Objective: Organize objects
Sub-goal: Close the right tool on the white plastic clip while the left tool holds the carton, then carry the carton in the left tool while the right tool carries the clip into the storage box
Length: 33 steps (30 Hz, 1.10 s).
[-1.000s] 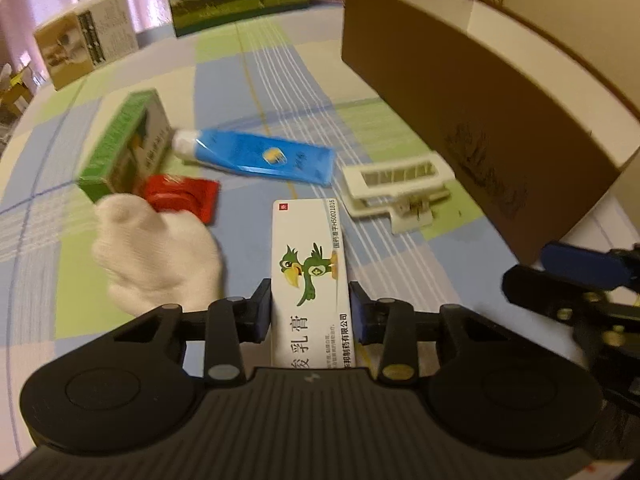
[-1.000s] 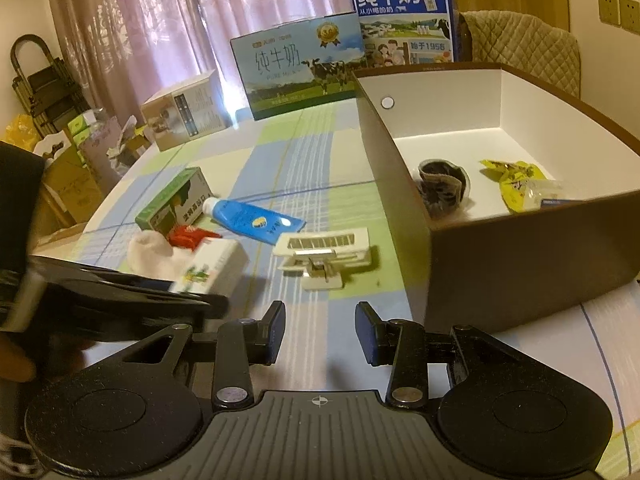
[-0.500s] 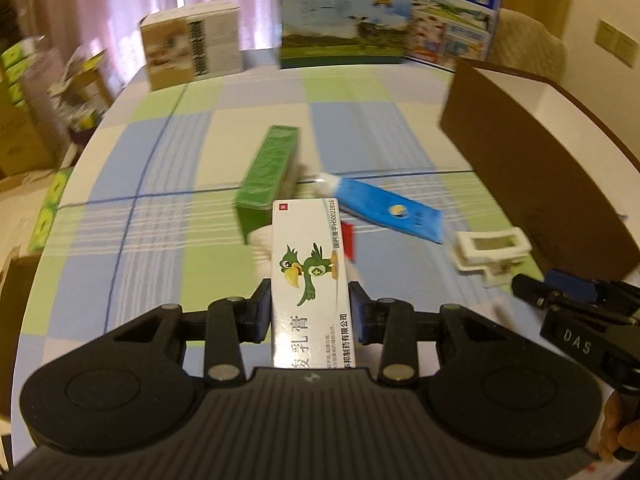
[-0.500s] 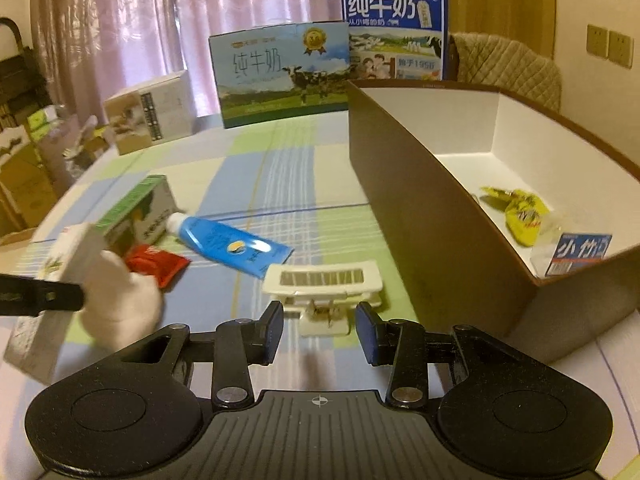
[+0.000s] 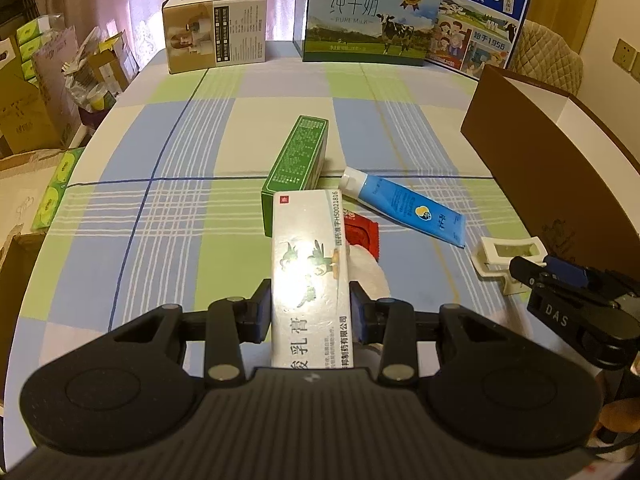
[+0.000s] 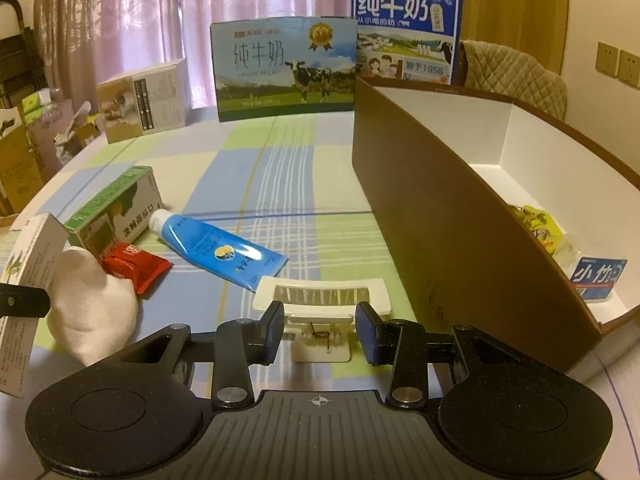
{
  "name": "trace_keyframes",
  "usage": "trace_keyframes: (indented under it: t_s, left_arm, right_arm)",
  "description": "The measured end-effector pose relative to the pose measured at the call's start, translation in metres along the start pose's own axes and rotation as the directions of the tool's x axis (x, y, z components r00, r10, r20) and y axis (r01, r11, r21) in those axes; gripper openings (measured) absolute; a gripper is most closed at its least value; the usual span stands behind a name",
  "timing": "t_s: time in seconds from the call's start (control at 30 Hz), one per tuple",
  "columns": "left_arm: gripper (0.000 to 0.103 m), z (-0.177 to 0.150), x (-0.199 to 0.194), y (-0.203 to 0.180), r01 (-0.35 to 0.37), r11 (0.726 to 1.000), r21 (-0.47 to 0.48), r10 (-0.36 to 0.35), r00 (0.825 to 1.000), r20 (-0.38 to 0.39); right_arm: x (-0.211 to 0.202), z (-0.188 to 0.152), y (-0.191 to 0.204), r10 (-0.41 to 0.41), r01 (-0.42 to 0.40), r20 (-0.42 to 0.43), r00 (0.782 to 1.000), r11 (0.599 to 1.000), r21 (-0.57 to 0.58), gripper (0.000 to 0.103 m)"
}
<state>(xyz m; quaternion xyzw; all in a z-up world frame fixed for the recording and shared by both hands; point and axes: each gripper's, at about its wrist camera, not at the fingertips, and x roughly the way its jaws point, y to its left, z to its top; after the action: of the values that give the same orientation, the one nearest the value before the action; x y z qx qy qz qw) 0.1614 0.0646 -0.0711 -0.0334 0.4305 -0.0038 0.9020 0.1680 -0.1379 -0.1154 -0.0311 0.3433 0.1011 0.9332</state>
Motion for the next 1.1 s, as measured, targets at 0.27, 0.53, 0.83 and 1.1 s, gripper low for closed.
trace_keyframes:
  t_s: [0.27,0.53,0.83,1.1]
  left_arm:
    - [0.033,-0.001,0.002,-0.002,0.001,1.000,0.006,-0.001,1.000,-0.008]
    - [0.033,-0.002,0.005,-0.003,0.002,1.000,0.009,-0.002,1.000,-0.014]
    - [0.033,-0.002,0.004,-0.005,0.005,1.000,0.012,-0.004,1.000,-0.016]
    - [0.033,-0.003,0.002,-0.009,0.014,1.000,0.021,-0.014,1.000,-0.012]
  right_arm:
    - [0.003,-0.002,0.000,0.003,-0.003,-0.002,1.000,1.000,-0.030,0.032]
    - [0.000,-0.001,0.000,0.027,-0.027,0.000,1.000,0.999,-0.040,0.031]
    - [-0.012,0.002,0.004,0.078,-0.078,0.006,0.997,0.996,-0.050,0.031]
    - [-0.031,0.006,0.004,0.113,-0.111,0.021,0.993,0.992,-0.062,0.031]
